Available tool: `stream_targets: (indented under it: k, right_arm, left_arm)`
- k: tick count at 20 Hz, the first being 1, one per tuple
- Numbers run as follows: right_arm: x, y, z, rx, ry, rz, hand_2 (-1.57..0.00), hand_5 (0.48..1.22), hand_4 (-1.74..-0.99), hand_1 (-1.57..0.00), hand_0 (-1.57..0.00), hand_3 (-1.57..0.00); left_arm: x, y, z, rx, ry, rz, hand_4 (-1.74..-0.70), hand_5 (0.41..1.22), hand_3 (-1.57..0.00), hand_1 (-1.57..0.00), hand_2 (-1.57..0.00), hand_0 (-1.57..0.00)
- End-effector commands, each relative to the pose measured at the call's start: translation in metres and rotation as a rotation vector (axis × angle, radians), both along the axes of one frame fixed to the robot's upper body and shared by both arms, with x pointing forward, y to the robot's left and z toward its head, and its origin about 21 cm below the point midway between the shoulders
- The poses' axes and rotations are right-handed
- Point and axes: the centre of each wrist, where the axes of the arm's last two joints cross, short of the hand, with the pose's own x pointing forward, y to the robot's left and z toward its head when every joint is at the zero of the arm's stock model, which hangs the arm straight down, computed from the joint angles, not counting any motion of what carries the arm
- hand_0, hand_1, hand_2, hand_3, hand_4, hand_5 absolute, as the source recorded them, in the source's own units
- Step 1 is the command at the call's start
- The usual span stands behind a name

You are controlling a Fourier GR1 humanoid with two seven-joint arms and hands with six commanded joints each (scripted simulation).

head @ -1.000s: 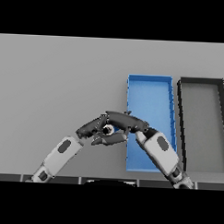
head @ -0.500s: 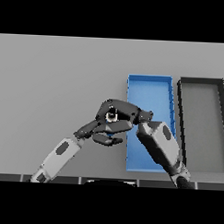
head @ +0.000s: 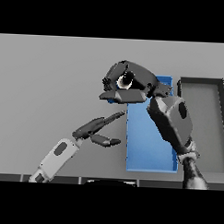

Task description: Pick up the blue pipe and place it into the blue bin.

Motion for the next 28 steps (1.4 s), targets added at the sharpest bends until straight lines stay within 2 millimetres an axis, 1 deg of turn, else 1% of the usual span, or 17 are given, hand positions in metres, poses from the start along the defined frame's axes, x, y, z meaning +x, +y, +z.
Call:
stream_targets:
  k: [1, 3, 5, 7, 8, 11, 14, 17, 19, 20, 21, 22, 23, 24, 26, 27, 28]
  right_arm:
    - [0.008, -0.006, 0.006, 0.01, 0.001, -0.06, -1.57, 1.221, -1.497, -1.57, -1.57, -1.57]
    - [0.022, -0.017, 0.01, -0.002, 0.002, -0.166, -1.57, 1.221, -1.498, -1.57, -1.57, -1.57]
    - [0.046, -0.041, 0.005, -0.018, 0.047, -0.302, -1.57, 1.221, -1.498, -1.57, -1.57, -1.57]
    - [0.061, -0.059, -0.007, -0.05, 0.118, -0.383, -1.57, 1.221, -1.499, -1.57, -1.57, -1.57]
    - [0.07, -0.073, -0.017, -0.06, 0.161, -0.432, -1.57, 1.221, -1.499, -1.57, -1.57, -1.57]
    - [0.079, -0.099, -0.046, -0.085, 0.276, -0.554, -1.57, 1.221, -1.499, -1.57, -1.57, -1.57]
    - [0.078, -0.119, -0.081, -0.131, 0.383, -0.635, -1.57, 1.221, -1.499, -1.57, -1.57, -1.57]
    - [0.071, -0.132, -0.12, -0.198, 0.508, -0.72, -1.57, 1.221, -1.499, -1.57, -1.57, -1.57]
    - [0.063, -0.141, -0.137, -0.226, 0.605, -0.794, -1.57, 1.221, -1.499, -1.57, -1.57, -1.57]
    - [0.061, -0.143, -0.144, -0.261, 0.644, -0.822, -1.57, 1.221, -1.499, -1.57, -1.57, -1.57]
    - [0.059, -0.144, -0.152, -0.294, 0.661, -0.842, -1.57, 1.221, -1.548, -1.57, -1.57, -1.35]
    - [0.056, -0.148, -0.162, -0.329, 0.68, -0.853, -1.57, 1.221, -1.586, -1.57, -1.57, -1.08]
    - [0.052, -0.151, -0.171, -0.368, 0.692, -0.857, -1.57, 1.221, -1.569, -1.57, -1.57, -1.18]
    - [0.046, -0.149, -0.184, -0.389, 0.723, -0.846, -1.57, 1.221, -1.603, -1.57, -1.57, -1.04]
    - [0.041, -0.147, -0.199, -0.465, 0.756, -0.862, -1.57, 1.205, -1.653, -1.57, -1.57, -0.69]
    - [0.042, -0.147, -0.203, -0.494, 0.782, -0.88, -1.57, 1.194, -1.617, -1.57, -1.57, -0.87]
    - [0.042, -0.15, -0.209, -0.51, 0.828, -0.901, -1.57, 1.199, -1.583, -1.57, -1.57, -1.01]
  left_arm:
    - [-0.001, -0.002, 0.0, 0.005, 0.004, 0.002, -0.86, 0.484, 0.0, 0.0, 0.0, 0.0]
    - [-0.002, -0.001, 0.001, 0.018, 0.011, 0.011, -0.85, 0.484, 0.0, 0.0, 0.0, 0.0]
    - [0.002, 0.003, 0.004, 0.02, -0.008, 0.019, -0.84, 0.477, 0.0, 0.0, 0.0, 0.0]
    - [0.001, -0.001, 0.003, 0.036, -0.004, 0.027, -0.83, 0.47, 0.0, 0.0, 0.0, 0.0]
    - [-0.001, 0.005, 0.001, 0.03, -0.004, 0.03, -0.83, 0.467, 0.0, 0.0, 0.0, 0.0]
    - [-0.003, 0.001, 0.002, 0.03, -0.013, 0.035, -0.83, 0.461, 0.0, 0.0, 0.0, 0.0]
    - [-0.002, 0.006, 0.002, 0.026, -0.022, 0.038, -0.83, 0.463, 0.0, 0.0, 0.0, 0.0]
    - [-0.003, 0.008, 0.003, 0.032, -0.012, 0.027, -0.83, 0.468, 0.0, 0.0, 0.0, 0.0]
    - [-0.004, 0.004, 0.002, 0.039, -0.008, 0.031, -0.83, 0.47, 0.0, 0.0, 0.0, 0.0]
    - [-0.002, 0.006, 0.003, 0.041, -0.01, 0.039, -0.83, 0.47, 0.0, 0.0, 0.0, 0.0]
    - [-0.005, 0.006, 0.0, 0.043, -0.008, 0.034, -0.83, 0.47, 0.0, 0.0, 0.0, 0.0]
    - [-0.003, 0.007, 0.001, 0.045, -0.006, 0.038, -0.83, 0.47, 0.0, 0.0, 0.0, 0.0]
    - [-0.002, 0.006, 0.003, 0.043, -0.007, 0.04, -0.83, 0.471, 0.0, 0.0, 0.0, 0.0]
    - [-0.003, 0.004, 0.004, 0.037, -0.006, 0.031, -0.83, 0.472, 0.0, 0.0, 0.0, 0.0]
    - [-0.005, 0.004, 0.001, 0.042, -0.006, 0.03, -0.83, 0.475, 0.0, 0.0, 0.0, 0.0]
    - [-0.005, 0.007, 0.001, 0.046, -0.004, 0.033, -0.83, 0.474, 0.0, 0.0, 0.0, 0.0]
    - [-0.006, 0.002, 0.001, 0.044, 0.002, 0.035, -0.83, 0.474, 0.0, 0.0, 0.0, 0.0]
